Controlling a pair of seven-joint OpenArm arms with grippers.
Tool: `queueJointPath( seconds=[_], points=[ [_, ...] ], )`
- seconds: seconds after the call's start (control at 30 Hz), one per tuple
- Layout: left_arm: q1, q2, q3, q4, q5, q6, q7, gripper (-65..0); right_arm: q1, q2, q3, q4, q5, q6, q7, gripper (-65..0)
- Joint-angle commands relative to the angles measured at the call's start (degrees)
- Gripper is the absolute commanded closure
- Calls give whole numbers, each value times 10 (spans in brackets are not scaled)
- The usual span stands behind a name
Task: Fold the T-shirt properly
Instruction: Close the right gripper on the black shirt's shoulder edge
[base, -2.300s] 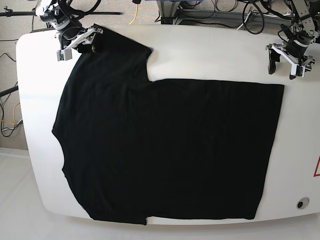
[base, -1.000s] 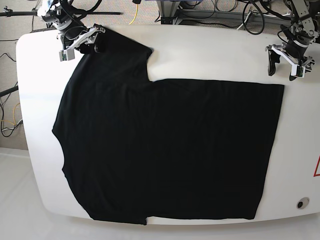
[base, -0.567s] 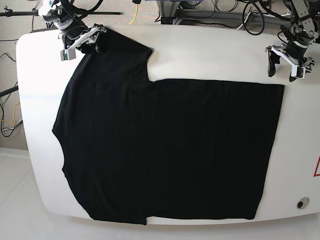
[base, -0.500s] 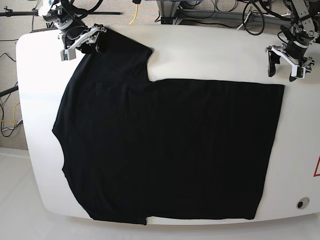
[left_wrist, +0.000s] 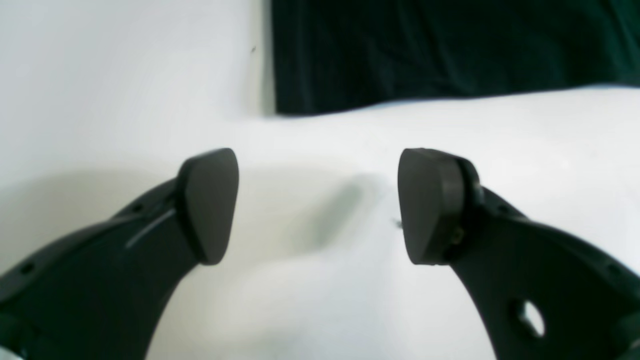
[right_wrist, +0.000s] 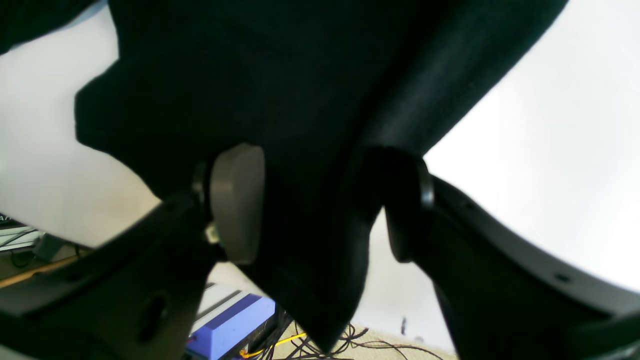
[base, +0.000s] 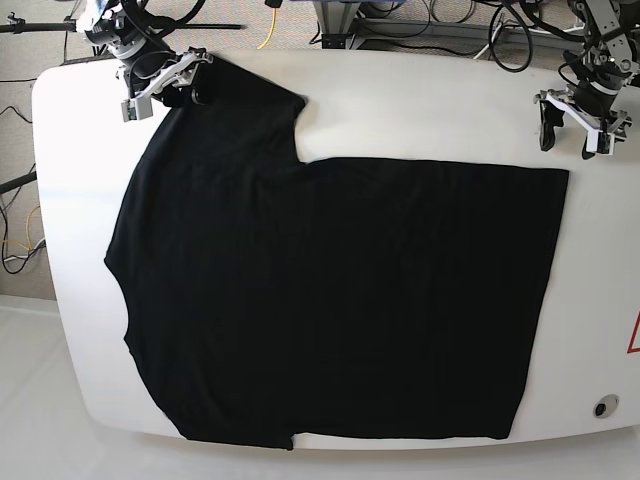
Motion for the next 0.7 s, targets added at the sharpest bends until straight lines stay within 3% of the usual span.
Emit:
queueJointPath(
  seconds=[0.0,0.67],
  points=[
    [0,-8,-5,7,-13,-1,-16,-465,-5,3,2,3,-11,-1,-11,-365],
    [-5,-6,-4,-3,-13,-1,-17,-470,-5,-2,-5,9,-6,-1,-4,-361]
  ],
)
